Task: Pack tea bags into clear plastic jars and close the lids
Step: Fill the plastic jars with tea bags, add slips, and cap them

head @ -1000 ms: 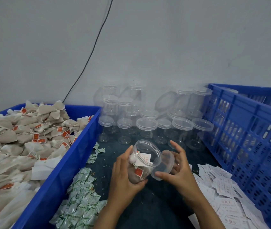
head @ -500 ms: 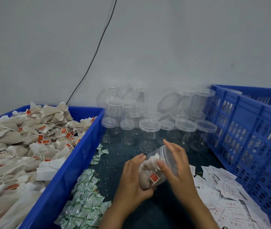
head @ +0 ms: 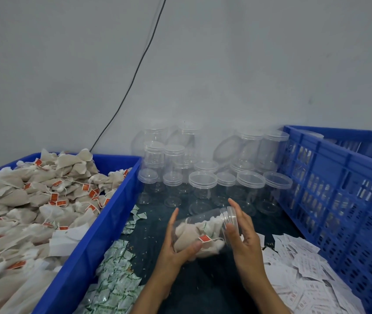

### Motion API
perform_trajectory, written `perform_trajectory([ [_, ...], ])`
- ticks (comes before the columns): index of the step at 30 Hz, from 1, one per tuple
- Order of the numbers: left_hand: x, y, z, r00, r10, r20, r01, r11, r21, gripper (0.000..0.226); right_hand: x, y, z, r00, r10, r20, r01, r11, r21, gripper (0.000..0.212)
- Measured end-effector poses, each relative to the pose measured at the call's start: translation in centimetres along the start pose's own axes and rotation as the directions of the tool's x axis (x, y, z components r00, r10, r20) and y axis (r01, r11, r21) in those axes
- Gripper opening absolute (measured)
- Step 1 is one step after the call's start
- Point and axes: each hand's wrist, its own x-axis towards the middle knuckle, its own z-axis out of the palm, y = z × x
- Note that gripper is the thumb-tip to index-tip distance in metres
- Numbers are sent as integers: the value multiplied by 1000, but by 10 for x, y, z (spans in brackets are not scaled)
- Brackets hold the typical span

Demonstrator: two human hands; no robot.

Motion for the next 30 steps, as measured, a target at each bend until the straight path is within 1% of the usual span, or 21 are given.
perform_trajectory([
  [1, 1, 0, 0, 1000, -6, -9, 6, 1000, 1, 102, 1, -2, 0, 1000, -22, 14, 23, 999, -23, 71],
  [2, 2, 0, 0, 1000, -11, -16, 11, 1000, 9, 104, 2, -4, -1, 999, -31, 28, 32, 999, -38, 70],
  [5, 5, -1, 0, 999, -39, -21, 40, 999, 35, 106, 3, -5, -5, 997, -54, 63, 58, 997, -56, 44],
  [8, 7, 2, 1, 997, -76, -29, 76, 997, -7, 101, 4, -8, -6, 992, -88, 85, 93, 994, -61, 39],
  [11, 5, 9, 4, 991, -135, -1, 135, 990, -45, 90, 5, -11, -8, 983, -131, 131, 144, 986, -88, 45],
  [13, 1, 15, 5, 980, -197, 36, 199, 978, -64, 83, 6, -14, -11, 973, -159, 167, 178, 979, -103, 46],
  [17, 1, 21, 1, 927, -350, 135, 353, 936, 5, 75, 6, -24, -20, 942, -217, 255, 257, 957, -137, 47],
  [20, 2, 22, -2, 891, -429, 151, 431, 902, 23, 76, 5, -26, -21, 919, -245, 310, 306, 937, -167, 46],
  [24, 0, 20, 0, 854, -505, 121, 503, 863, 53, 85, 2, -18, -13, 929, -260, 262, 321, 920, -226, 47],
  [26, 0, 20, 0, 842, -528, 108, 524, 849, 70, 86, 1, -14, -11, 932, -274, 238, 330, 913, -240, 46],
  [30, -1, 22, -1, 843, -530, 91, 522, 847, 98, 88, -5, -9, -11, 914, -371, 161, 404, 867, -291, 43],
])
